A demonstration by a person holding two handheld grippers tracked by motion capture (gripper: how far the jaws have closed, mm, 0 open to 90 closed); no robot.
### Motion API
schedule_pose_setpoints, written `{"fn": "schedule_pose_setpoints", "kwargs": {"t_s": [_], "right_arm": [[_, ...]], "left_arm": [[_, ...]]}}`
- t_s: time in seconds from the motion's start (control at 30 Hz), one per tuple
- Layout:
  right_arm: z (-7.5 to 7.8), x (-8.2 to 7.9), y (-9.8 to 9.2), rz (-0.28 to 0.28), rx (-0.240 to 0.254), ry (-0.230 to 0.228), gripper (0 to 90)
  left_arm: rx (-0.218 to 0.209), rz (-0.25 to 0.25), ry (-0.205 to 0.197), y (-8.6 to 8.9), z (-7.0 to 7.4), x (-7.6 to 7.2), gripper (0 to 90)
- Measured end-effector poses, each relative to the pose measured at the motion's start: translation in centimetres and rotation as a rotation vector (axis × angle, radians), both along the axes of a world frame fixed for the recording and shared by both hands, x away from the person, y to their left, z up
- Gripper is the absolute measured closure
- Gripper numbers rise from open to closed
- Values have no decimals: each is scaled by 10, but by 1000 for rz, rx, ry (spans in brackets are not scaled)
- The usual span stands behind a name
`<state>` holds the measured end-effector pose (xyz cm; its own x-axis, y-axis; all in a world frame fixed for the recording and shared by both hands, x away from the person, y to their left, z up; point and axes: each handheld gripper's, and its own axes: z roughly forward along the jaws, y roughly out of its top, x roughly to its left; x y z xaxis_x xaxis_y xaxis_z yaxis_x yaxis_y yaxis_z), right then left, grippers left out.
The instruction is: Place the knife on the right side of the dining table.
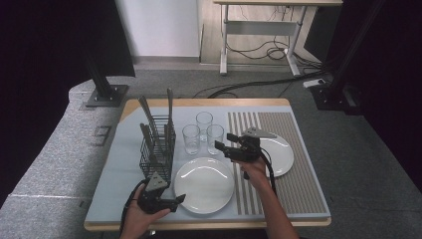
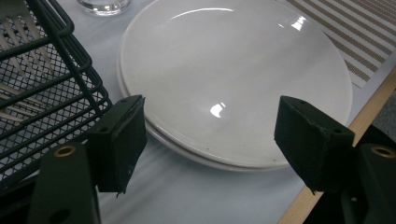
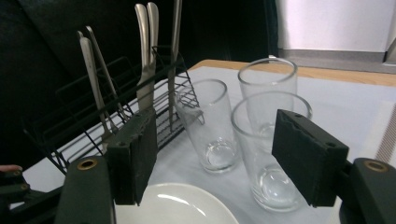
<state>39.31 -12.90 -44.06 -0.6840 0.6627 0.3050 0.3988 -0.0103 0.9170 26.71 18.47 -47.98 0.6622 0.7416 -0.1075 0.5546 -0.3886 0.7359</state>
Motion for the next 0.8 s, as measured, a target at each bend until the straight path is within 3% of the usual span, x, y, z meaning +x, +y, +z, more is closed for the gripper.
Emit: {"fn": "schedule_pose_setpoints", "kwargs": {"t_s": [0.33, 0.8], "right_arm": [[16, 10, 13, 14, -5, -17, 320], [26, 20, 24, 34, 2, -24, 327]], "left_arm": [[-11, -18, -7, -2, 3, 0, 256], [1, -12, -9, -3, 4, -1, 255]]}}
